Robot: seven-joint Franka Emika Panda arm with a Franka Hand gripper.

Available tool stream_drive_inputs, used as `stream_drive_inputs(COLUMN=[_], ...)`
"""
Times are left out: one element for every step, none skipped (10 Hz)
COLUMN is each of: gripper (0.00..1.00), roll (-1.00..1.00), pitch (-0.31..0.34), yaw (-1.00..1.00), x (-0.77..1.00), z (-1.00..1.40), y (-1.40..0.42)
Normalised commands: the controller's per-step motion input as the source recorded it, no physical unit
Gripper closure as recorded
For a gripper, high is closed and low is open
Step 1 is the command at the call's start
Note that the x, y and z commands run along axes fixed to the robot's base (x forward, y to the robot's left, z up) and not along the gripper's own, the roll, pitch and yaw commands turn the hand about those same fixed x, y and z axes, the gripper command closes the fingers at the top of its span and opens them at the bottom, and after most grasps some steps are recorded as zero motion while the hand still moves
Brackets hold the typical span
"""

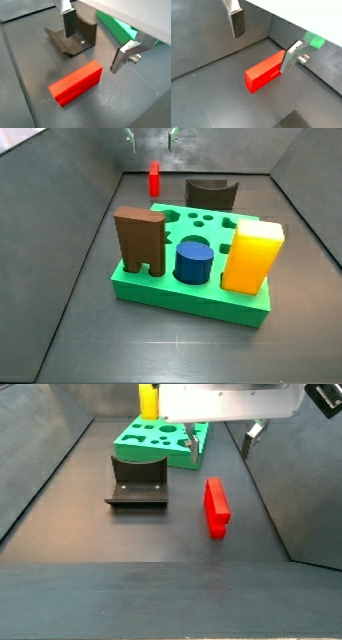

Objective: Pick up the double-square object. Move up. Rotate the double-square object. Place the double-square object on the fixture. Regrasp the double-square object. Move to above the board. Insert the double-square object.
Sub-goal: Rotate the double-square object.

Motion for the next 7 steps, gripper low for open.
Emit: stream_drive_inputs(gripper=[0.0,0.0,0.0,0.0,0.0,0.0,0.0], roll=[0.0,0.0,0.0,0.0,0.0,0.0,0.0], pitch=[-0.002,-0.002,-0.003,-0.003,-0.003,-0.003,-0.003], yaw=[1.0,1.0,1.0,1.0,1.0,1.0,1.0], x=[0.03,0.03,0.04,0.04,0.04,0.04,0.04], z=[-0.06,-0.05,-0.04,-0.04,-0.04,-0.04,-0.04], y=[0.01,0.01,0.01,0.01,0.01,0.01,0.01])
